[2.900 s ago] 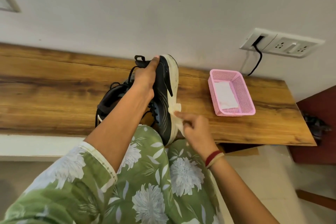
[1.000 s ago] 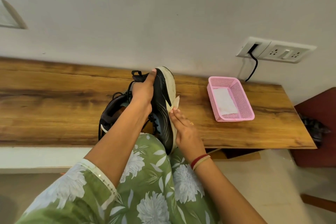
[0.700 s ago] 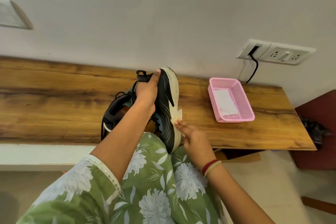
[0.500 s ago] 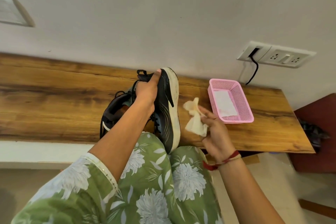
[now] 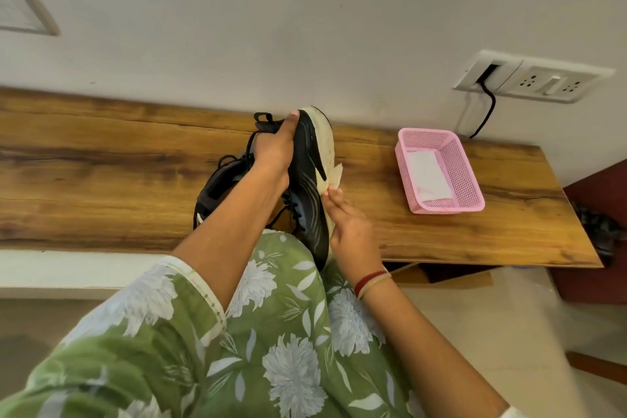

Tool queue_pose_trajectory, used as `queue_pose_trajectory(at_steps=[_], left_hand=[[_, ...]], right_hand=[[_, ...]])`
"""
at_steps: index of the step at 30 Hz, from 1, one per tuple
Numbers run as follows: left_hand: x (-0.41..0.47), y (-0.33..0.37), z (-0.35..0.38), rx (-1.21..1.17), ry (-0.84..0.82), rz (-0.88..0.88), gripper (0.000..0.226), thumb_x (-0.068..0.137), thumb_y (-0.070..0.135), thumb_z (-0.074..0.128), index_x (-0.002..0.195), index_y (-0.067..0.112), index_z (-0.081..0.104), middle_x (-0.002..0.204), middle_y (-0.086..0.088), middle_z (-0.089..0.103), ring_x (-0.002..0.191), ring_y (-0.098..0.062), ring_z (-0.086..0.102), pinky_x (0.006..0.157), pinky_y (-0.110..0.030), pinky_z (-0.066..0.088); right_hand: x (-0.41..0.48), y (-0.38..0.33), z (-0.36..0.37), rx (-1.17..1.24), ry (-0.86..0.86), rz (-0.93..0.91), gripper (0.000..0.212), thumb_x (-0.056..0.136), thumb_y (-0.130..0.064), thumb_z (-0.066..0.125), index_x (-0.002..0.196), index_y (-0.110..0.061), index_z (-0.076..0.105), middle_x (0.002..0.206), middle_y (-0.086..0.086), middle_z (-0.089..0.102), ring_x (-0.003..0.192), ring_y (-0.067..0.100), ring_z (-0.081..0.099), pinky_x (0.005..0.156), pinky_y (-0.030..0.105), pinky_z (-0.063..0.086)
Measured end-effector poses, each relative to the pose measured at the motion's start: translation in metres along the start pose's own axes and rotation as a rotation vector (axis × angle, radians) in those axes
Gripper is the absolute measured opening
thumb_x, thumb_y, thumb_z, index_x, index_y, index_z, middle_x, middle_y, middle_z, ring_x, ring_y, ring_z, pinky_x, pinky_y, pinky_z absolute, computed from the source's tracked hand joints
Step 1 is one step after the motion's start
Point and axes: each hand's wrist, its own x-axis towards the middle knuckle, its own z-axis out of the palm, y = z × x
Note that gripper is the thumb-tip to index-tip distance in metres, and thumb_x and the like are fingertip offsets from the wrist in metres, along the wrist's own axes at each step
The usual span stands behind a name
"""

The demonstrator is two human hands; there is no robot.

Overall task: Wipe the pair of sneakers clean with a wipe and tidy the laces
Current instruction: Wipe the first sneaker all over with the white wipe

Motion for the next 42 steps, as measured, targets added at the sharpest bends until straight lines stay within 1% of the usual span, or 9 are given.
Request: queue_pose_trajectory(at_steps=[6,11,19,22,24,29,32,37,42], left_hand=[[-0.004,-0.004,0.008,0.006,-0.034,0.002,0.039,0.084,0.042,0.067,0.105,0.009,0.063,0.096,-0.005,0.070,0.089,-0.021,0.066,0.078,-0.034,0.055],[-0.007,-0.002,0.008,-0.001,-0.022,-0.005,0.030,0.085,0.040,0.066,0.094,0.012,0.060,0.088,-0.002,0.068,0.083,-0.019,0.065,0.073,-0.031,0.054],[-0.015,0.002,0.009,0.044,-0.012,-0.029,0.041,0.083,0.044,0.067,0.105,0.010,0.060,0.096,-0.005,0.069,0.089,-0.021,0.066,0.080,-0.036,0.055],[-0.023,0.004,0.011,0.023,-0.026,-0.047,0.046,0.081,0.044,0.070,0.109,0.009,0.060,0.095,-0.005,0.069,0.087,-0.022,0.066,0.073,-0.034,0.055],[-0.031,0.007,0.013,0.014,-0.069,-0.038,0.043,0.080,0.043,0.071,0.106,0.009,0.062,0.091,-0.004,0.070,0.081,-0.020,0.067,0.065,-0.029,0.054],[-0.060,0.015,0.018,0.086,-0.235,0.192,0.025,0.079,0.035,0.074,0.092,0.016,0.066,0.087,-0.005,0.071,0.085,-0.021,0.069,0.075,-0.033,0.055],[-0.077,0.014,0.009,0.143,-0.362,0.369,0.011,0.083,0.022,0.070,0.090,0.023,0.062,0.092,0.001,0.068,0.091,-0.014,0.066,0.083,-0.028,0.054],[-0.091,-0.008,-0.022,0.199,-0.445,0.494,0.023,0.078,0.005,0.071,0.083,0.025,0.062,0.073,0.019,0.070,0.076,0.006,0.064,0.071,-0.014,0.051],[-0.100,-0.038,-0.038,0.329,-0.554,0.640,0.017,0.063,0.038,0.081,0.067,0.029,0.067,0.068,0.012,0.070,0.073,-0.004,0.067,0.066,-0.021,0.051]], right_hand=[[-0.017,0.008,-0.005,-0.058,-0.062,0.014,0.057,0.070,0.016,0.048,0.123,-0.002,0.058,0.130,0.015,0.055,0.119,0.029,0.054,0.105,0.044,0.036],[-0.038,0.010,-0.003,-0.265,-0.065,-0.044,0.064,0.055,0.016,0.068,0.116,-0.001,0.062,0.121,0.015,0.062,0.107,0.030,0.063,0.087,0.042,0.049],[-0.060,-0.004,-0.008,-0.224,-0.122,0.036,0.045,0.067,0.009,0.060,0.111,-0.001,0.066,0.111,0.014,0.067,0.099,0.027,0.066,0.086,0.034,0.051],[-0.060,-0.007,-0.022,0.032,-0.116,0.215,0.033,0.080,0.003,0.054,0.104,-0.010,0.071,0.106,0.006,0.070,0.073,0.008,0.064,0.071,0.024,0.051],[-0.057,-0.015,-0.034,0.503,0.072,0.500,0.031,0.086,0.006,0.052,0.098,-0.015,0.072,0.100,0.001,0.072,0.058,-0.001,0.057,0.058,0.017,0.048],[-0.050,-0.021,-0.068,1.227,0.532,0.822,0.039,0.085,0.013,0.048,0.079,-0.015,0.075,0.085,-0.002,0.073,0.083,0.013,0.068,0.068,0.022,0.056],[-0.052,-0.022,-0.081,1.341,0.625,0.841,0.034,0.085,0.014,0.047,0.086,-0.010,0.072,0.090,0.006,0.073,0.085,0.019,0.068,0.069,0.024,0.056],[-0.059,-0.021,-0.085,1.321,0.627,0.942,0.030,0.086,0.011,0.045,0.091,-0.007,0.068,0.104,0.021,0.067,0.094,0.031,0.063,0.080,0.034,0.054],[-0.061,-0.028,-0.076,1.298,0.572,0.977,0.029,0.086,0.010,0.045,0.093,-0.007,0.067,0.106,0.023,0.065,0.099,0.034,0.062,0.091,0.043,0.049]])
